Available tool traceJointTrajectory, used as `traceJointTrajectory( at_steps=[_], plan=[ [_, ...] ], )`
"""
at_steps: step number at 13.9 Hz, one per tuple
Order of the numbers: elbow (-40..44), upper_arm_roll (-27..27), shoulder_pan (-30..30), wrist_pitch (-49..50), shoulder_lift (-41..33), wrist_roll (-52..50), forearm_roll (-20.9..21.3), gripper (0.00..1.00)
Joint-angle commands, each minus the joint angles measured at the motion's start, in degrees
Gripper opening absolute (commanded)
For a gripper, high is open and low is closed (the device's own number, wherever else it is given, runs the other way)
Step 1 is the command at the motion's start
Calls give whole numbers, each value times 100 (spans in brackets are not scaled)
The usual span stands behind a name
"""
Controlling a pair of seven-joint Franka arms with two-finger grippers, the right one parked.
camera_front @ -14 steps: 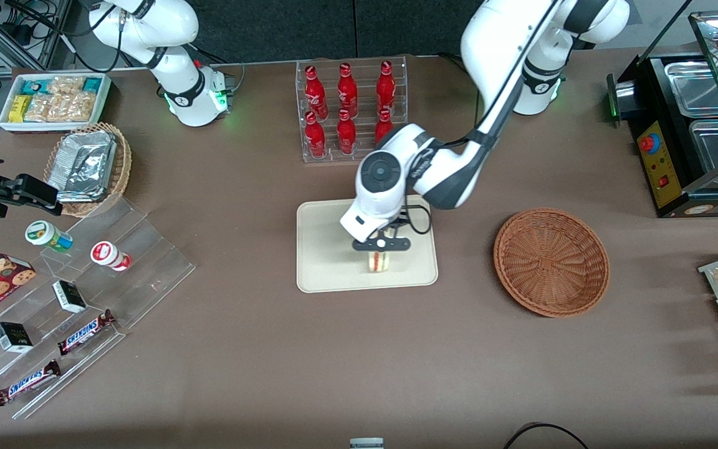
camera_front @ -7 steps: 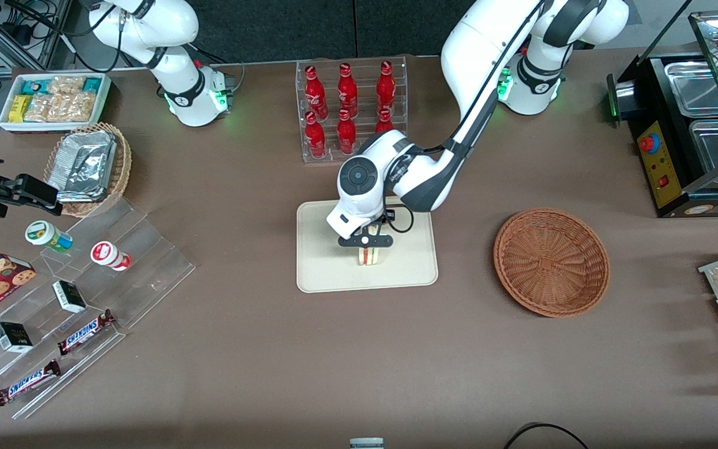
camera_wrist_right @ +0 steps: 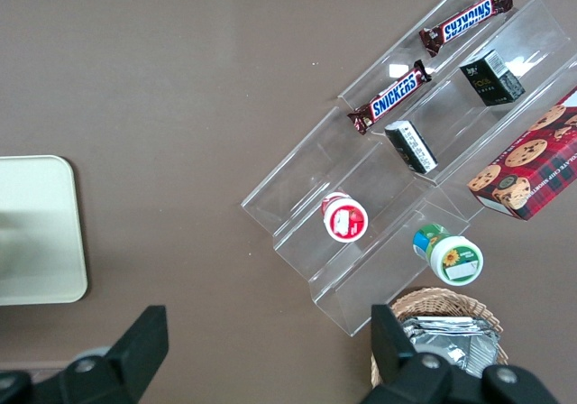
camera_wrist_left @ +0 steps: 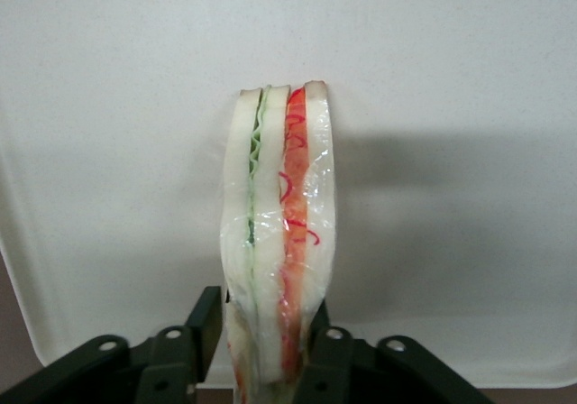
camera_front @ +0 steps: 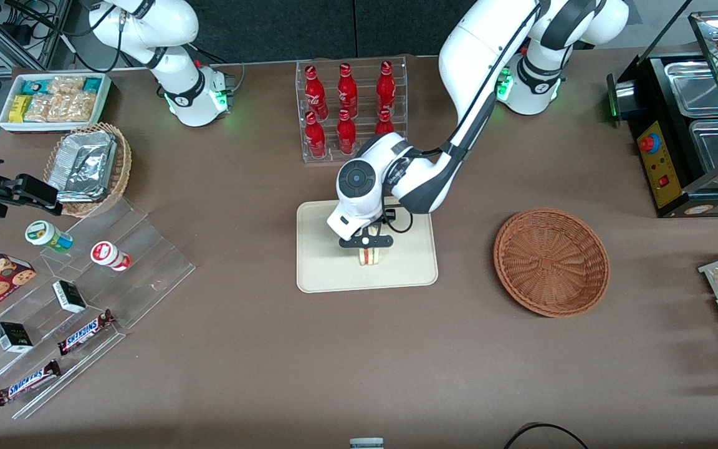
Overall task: Place sandwich from basket to tray
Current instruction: 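Lower the sandwich onto the tray and open the left gripper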
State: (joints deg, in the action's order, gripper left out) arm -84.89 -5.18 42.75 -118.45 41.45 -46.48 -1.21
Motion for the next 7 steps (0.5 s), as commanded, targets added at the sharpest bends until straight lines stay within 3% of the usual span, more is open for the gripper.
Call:
traceJointTrajectory(
  at_steps=[1,7],
  plan=[
    [175,79,76,41,56,-133,86,100],
    [456,131,-90,357,-215,103,191,100]
  ],
)
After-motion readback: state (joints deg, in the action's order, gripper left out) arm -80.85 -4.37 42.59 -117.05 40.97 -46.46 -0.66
